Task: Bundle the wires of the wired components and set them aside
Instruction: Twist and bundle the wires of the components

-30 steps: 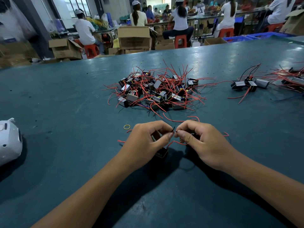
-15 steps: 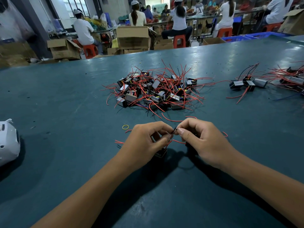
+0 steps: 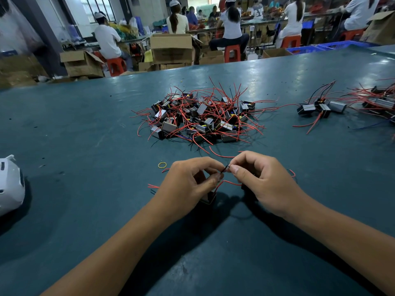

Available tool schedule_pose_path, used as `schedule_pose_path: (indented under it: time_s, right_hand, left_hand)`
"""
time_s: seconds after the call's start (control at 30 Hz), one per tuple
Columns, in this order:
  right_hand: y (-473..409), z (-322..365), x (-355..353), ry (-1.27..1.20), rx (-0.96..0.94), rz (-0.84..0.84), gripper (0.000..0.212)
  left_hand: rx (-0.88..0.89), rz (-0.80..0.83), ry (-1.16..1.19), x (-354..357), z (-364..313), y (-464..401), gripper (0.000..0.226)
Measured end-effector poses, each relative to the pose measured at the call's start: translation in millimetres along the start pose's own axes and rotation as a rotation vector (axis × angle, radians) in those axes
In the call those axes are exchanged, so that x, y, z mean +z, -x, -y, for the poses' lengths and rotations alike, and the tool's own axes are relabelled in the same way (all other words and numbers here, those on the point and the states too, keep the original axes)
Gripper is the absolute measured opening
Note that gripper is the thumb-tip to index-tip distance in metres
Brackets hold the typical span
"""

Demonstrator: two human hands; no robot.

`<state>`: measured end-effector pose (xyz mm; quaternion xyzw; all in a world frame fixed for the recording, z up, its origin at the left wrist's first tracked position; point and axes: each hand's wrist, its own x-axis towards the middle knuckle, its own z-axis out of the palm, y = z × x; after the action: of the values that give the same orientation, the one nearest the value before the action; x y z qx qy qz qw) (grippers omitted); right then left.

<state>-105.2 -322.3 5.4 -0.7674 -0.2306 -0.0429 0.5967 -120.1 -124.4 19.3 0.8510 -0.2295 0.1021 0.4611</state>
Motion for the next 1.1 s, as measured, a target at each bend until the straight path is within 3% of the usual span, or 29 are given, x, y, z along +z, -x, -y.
schedule_pose_path:
  time_s: [0.33, 1.1]
  right_hand:
    - [0.0, 0.2, 2.2, -0.005, -0.003, -0.044, 0.014]
    - [2.3, -4.2, 8.0, 0.001, -0.033, -0.111, 0.004]
  left_hand:
    - [-0.060, -0.002, 0.111, 1.1, -2.7, -0.8, 0.032]
    - [0.094, -0.050, -0.056, 5.3, 0.2, -2.3, 0.010]
